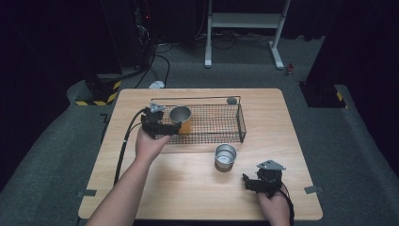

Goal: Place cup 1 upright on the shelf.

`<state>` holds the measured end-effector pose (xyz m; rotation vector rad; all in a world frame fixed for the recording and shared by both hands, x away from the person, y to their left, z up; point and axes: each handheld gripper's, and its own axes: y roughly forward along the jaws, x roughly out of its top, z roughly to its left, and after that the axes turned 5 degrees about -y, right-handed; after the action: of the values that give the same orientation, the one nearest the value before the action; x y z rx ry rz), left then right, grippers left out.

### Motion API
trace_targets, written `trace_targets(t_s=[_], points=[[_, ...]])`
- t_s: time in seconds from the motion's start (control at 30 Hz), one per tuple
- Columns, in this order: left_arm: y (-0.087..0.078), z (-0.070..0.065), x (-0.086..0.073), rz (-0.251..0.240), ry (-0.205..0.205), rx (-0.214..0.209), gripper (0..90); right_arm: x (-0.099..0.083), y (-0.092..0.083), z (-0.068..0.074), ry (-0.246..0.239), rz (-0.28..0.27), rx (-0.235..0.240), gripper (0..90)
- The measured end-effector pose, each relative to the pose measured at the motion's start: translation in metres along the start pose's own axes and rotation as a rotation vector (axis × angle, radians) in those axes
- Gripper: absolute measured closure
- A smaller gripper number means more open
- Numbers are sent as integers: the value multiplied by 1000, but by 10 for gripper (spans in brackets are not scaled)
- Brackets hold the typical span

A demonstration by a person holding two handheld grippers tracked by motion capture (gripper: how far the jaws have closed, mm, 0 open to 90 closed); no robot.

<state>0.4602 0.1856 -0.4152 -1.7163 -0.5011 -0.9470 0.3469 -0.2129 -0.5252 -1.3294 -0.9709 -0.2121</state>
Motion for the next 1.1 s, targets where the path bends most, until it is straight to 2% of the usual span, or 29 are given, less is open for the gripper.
trace_targets(t_s=[0.33,0.53,0.83,0.87,1.1], points=[[-22,12,-23,-10,-14,-9,15,0,0,0,0,0,0,88],[-33,15,-39,-3,1,-8,19,0,0,0,0,0,0,88],[-50,30,-76,16,-5,-10,26,0,0,0,0,0,0,88],[-50,30,-76,16,-5,-10,26,0,0,0,0,0,0,88],[-58,37,-107,58,-2,-14,28,0,0,0,0,0,0,88]])
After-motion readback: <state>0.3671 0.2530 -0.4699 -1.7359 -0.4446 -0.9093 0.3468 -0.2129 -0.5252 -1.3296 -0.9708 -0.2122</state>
